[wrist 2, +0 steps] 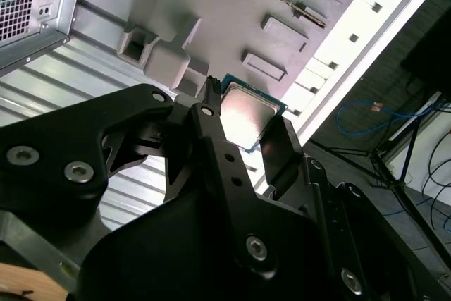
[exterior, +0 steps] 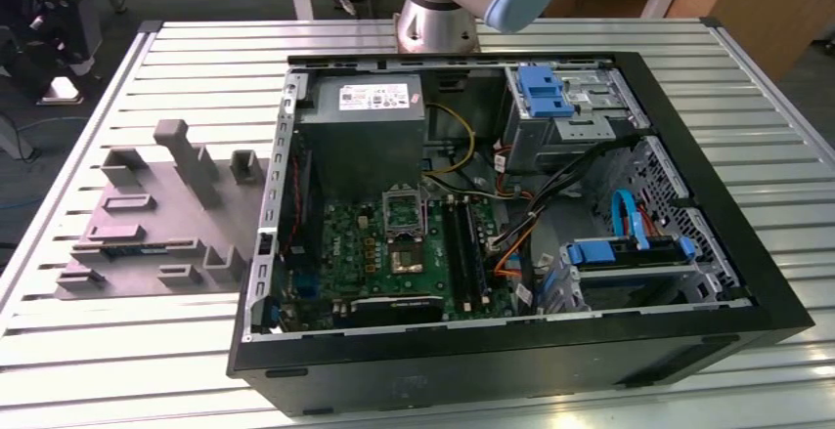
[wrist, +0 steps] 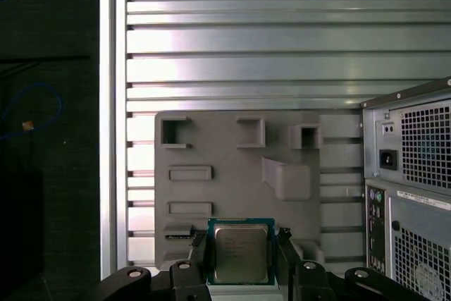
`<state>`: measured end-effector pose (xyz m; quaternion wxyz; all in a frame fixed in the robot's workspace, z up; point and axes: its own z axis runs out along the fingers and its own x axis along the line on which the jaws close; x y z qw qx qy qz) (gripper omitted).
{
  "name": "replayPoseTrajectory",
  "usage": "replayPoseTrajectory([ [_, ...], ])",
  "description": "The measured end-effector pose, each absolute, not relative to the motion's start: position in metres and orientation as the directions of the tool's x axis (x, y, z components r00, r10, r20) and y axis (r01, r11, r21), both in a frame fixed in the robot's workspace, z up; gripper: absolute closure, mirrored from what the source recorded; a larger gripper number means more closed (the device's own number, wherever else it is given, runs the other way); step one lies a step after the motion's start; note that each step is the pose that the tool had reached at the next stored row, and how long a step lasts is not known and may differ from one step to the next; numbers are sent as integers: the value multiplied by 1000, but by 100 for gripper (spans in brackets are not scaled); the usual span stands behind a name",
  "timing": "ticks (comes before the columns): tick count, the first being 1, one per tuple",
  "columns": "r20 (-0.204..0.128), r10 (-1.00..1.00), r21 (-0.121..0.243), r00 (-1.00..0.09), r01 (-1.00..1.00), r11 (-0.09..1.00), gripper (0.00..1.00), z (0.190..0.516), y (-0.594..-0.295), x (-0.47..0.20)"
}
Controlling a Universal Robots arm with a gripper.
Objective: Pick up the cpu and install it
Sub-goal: 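Pick up the cpu and move it towards the insertion slot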
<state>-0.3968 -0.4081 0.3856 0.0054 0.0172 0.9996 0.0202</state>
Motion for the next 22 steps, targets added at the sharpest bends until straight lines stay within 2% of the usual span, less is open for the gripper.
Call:
replayPoseTrajectory([
  [22,-10,35,40,-999,34,999,53,386,-408,-390],
])
